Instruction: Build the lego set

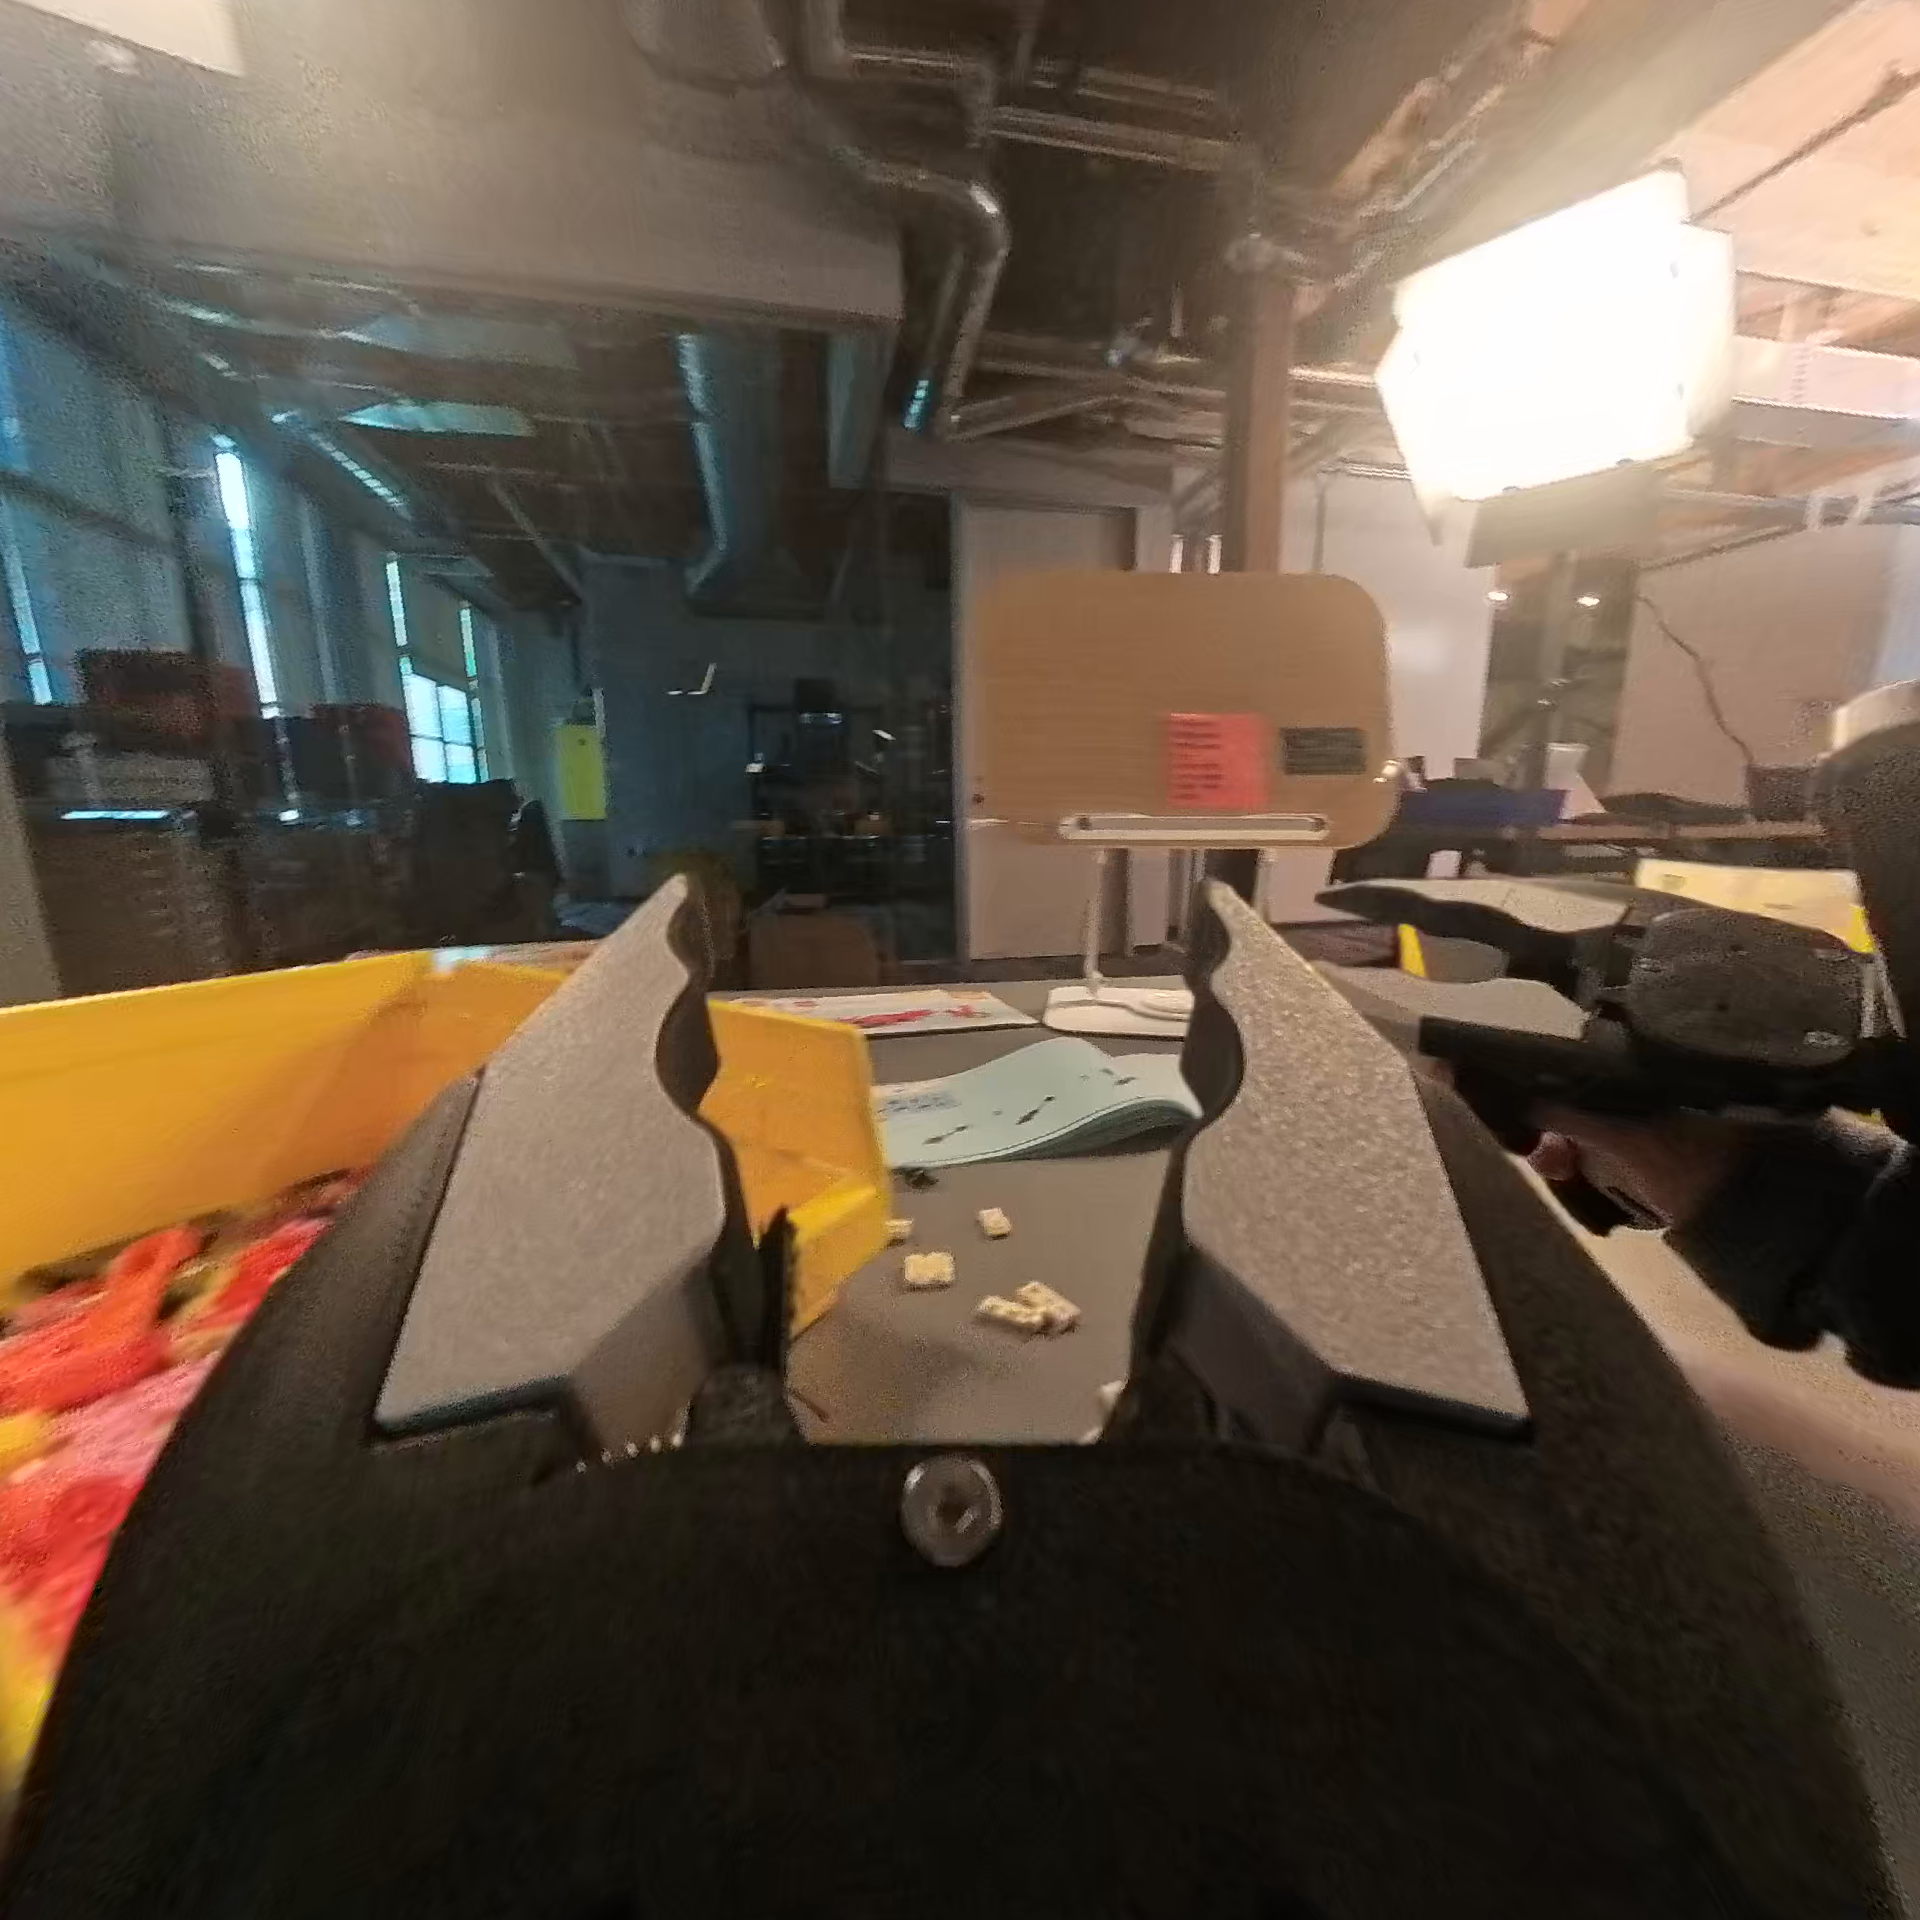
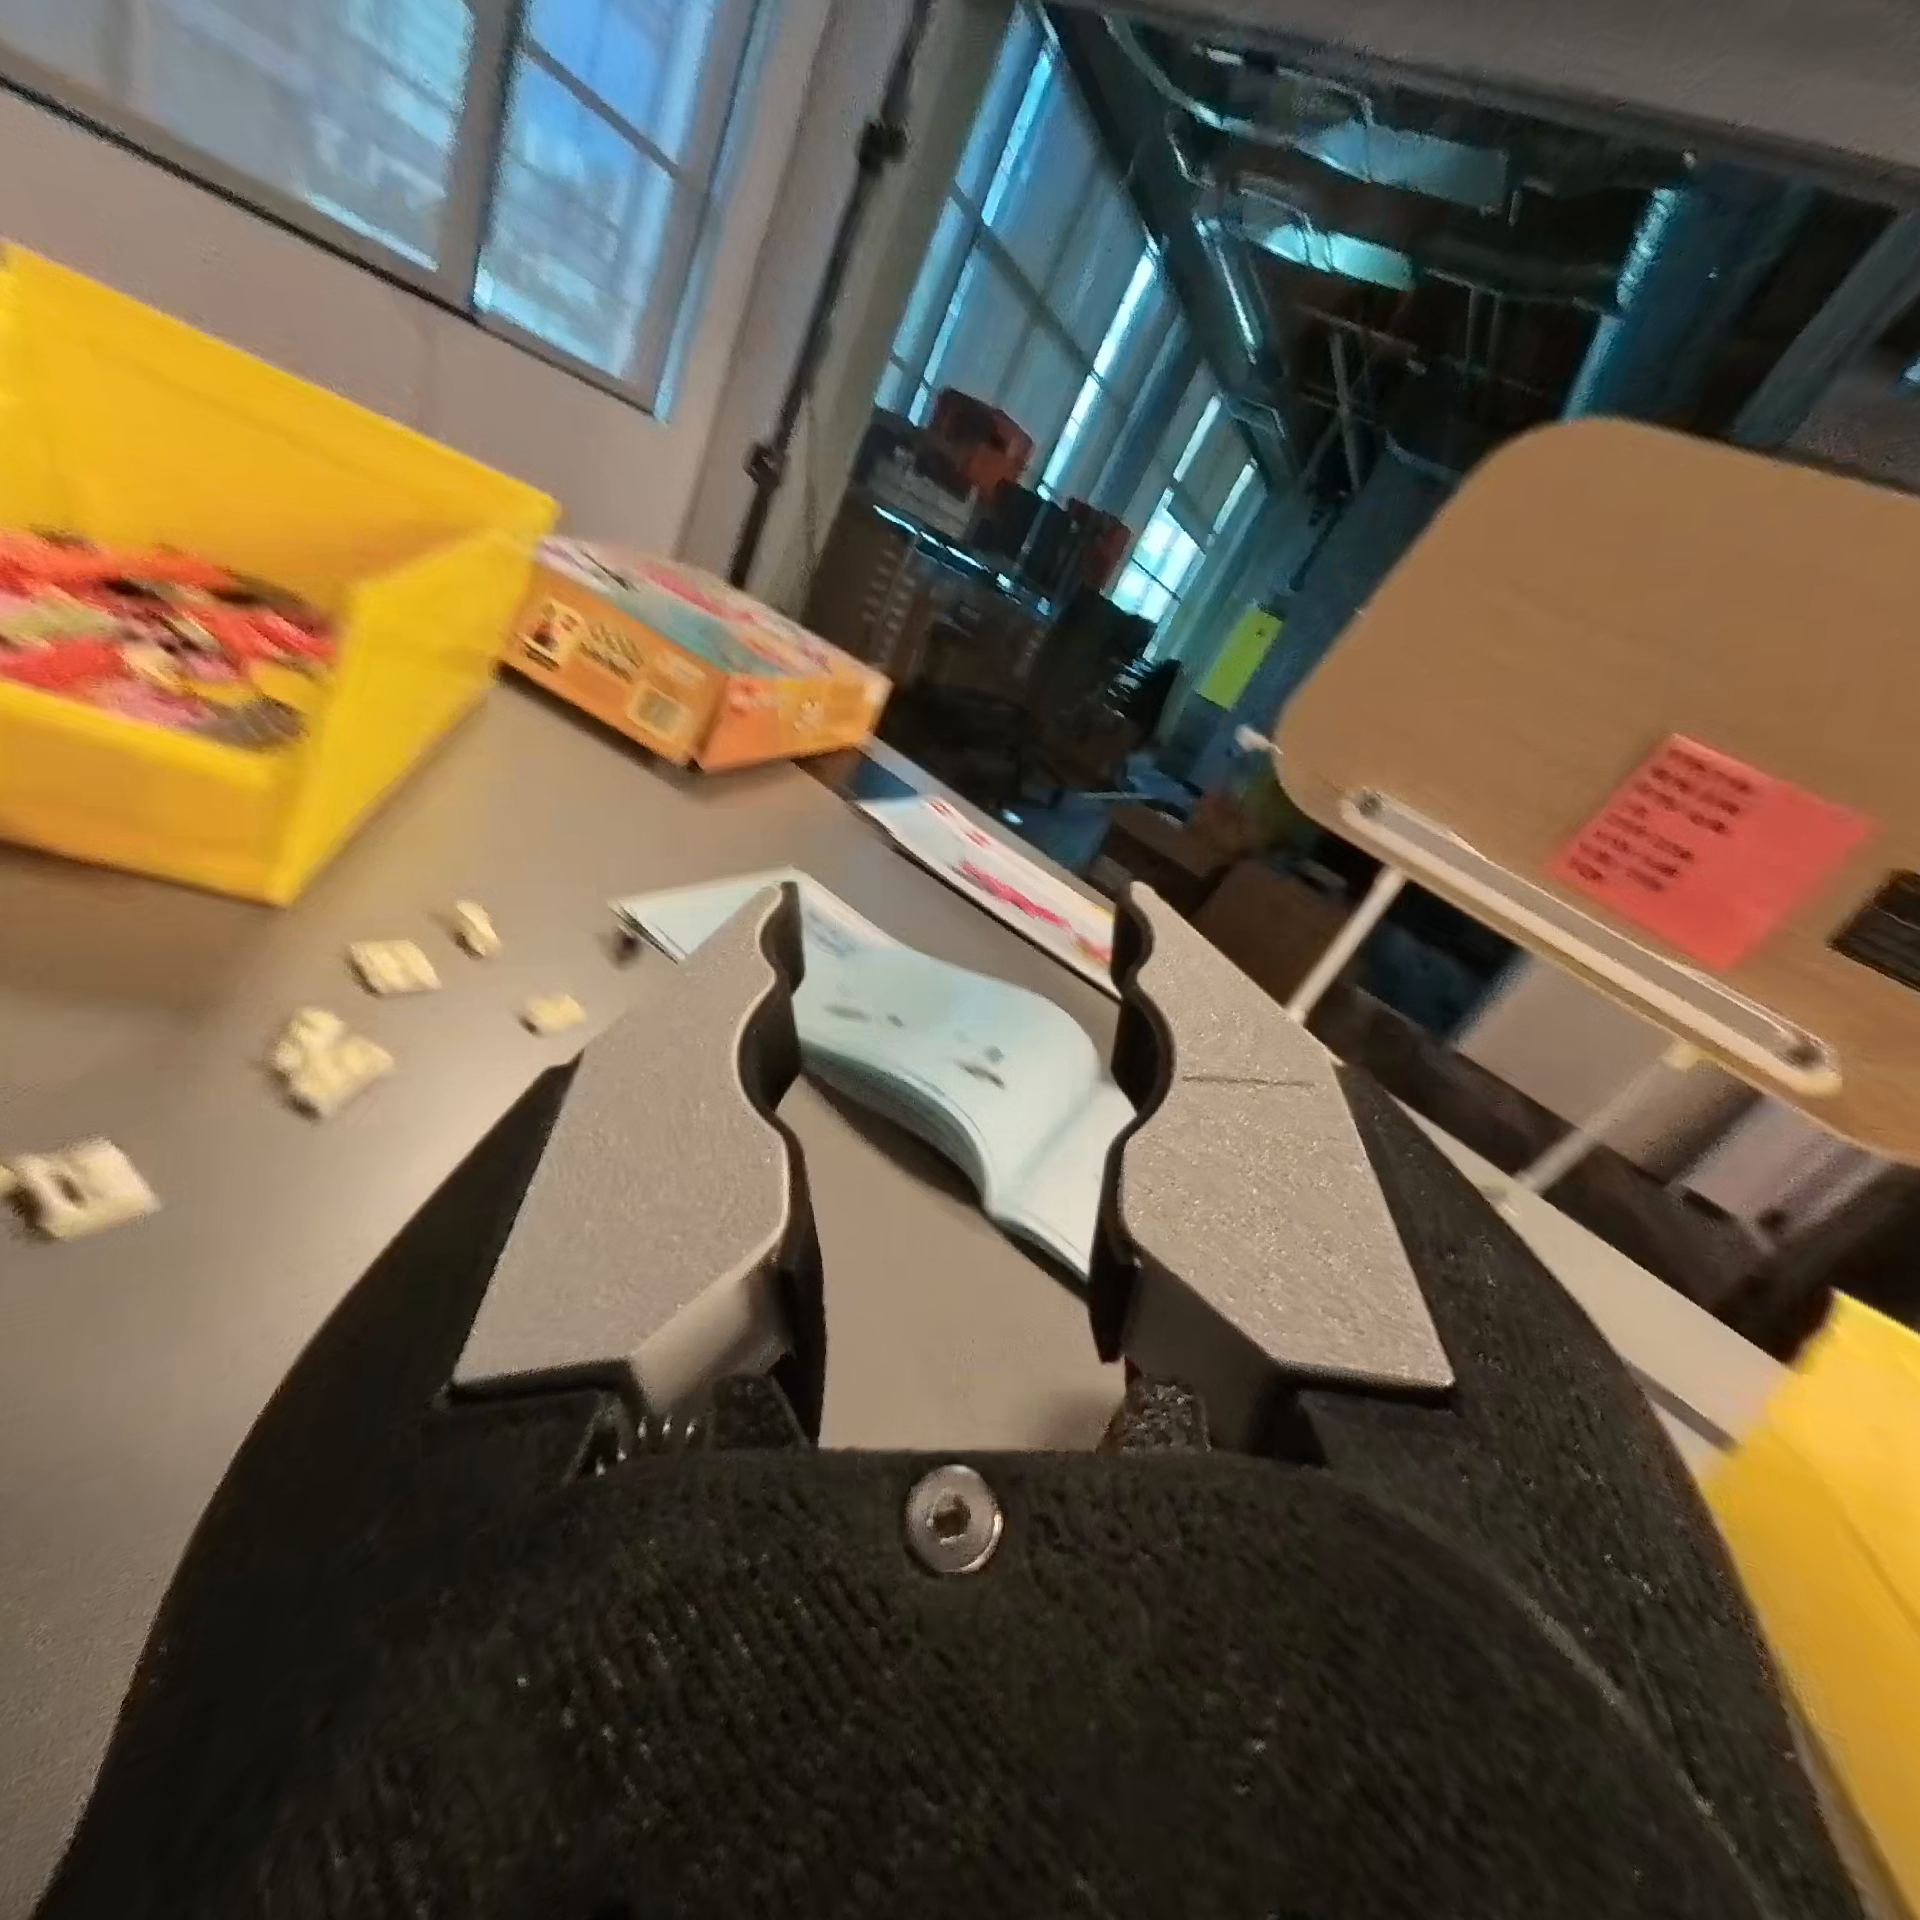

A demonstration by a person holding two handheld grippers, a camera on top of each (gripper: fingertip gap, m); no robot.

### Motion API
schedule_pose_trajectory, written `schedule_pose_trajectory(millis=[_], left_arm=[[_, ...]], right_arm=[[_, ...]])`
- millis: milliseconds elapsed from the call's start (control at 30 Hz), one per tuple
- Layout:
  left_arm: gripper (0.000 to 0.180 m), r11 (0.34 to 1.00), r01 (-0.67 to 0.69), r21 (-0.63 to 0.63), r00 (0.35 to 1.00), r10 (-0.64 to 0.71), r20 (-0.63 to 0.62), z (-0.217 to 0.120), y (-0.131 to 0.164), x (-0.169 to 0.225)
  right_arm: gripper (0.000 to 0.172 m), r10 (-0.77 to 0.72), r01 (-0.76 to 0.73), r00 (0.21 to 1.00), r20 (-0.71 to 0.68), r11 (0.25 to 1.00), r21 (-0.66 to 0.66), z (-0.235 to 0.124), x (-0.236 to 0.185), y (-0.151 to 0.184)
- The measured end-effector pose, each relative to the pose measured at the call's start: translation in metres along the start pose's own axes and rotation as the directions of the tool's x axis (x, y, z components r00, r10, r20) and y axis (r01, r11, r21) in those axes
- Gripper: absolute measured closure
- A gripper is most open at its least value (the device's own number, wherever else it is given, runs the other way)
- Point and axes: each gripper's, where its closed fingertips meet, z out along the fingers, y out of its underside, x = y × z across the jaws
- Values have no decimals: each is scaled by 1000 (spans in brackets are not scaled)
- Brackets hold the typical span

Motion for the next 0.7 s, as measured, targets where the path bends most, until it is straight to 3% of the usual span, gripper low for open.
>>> schedule_pose_trajectory(millis=[167,367,700], left_arm=[[89,999,28,41,991,-33,132,-41,-14,-45],[90,998,15,67,978,-28,206,-81,-29,-71],[86,998,-8,70,971,-8,239,-108,-29,-88]], right_arm=[[113,40,-68,981,188,987,143,24,-75,-67],[114,63,-167,917,394,957,235,29,-166,-126],[115,142,-280,835,532,941,188,22,-232,-144]])
